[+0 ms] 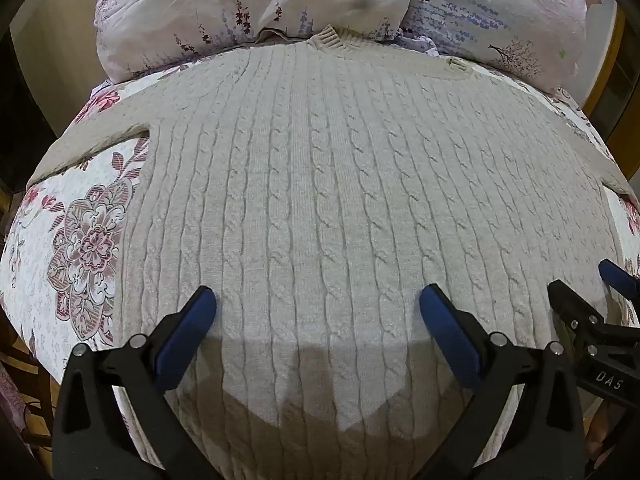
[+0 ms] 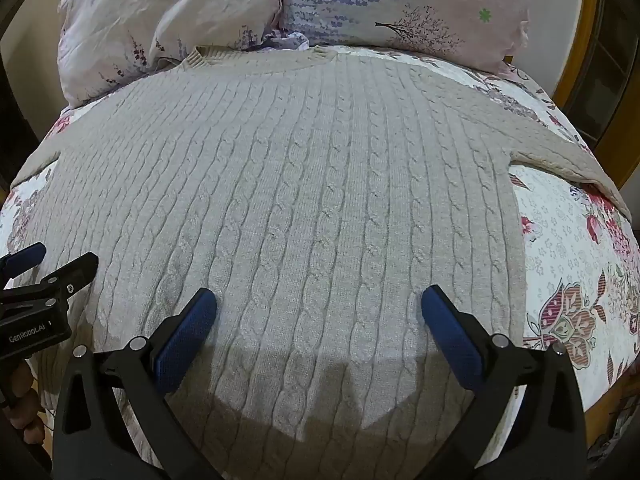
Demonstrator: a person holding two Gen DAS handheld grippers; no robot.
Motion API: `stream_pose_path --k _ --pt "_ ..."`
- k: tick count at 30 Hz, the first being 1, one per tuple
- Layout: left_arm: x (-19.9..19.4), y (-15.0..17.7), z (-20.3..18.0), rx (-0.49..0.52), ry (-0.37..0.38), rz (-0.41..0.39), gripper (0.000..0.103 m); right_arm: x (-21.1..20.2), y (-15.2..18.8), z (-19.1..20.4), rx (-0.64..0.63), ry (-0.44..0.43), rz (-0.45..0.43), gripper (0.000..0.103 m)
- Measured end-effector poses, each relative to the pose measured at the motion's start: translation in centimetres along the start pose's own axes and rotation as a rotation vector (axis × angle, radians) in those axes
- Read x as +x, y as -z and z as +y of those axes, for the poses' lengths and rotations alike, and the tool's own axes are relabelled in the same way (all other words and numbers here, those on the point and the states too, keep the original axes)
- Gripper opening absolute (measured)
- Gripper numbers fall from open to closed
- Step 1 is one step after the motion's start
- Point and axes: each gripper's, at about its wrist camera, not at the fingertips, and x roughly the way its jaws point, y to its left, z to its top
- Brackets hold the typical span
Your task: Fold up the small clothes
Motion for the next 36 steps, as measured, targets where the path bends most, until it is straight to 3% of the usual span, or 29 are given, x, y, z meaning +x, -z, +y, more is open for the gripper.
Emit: stream_pose_path --k 36 --pt "-0.02 0.00 0.00 0.000 0.000 -0.005 0.101 -0.16 0.03 -0.04 -0.002 0.002 -0.011 0.102"
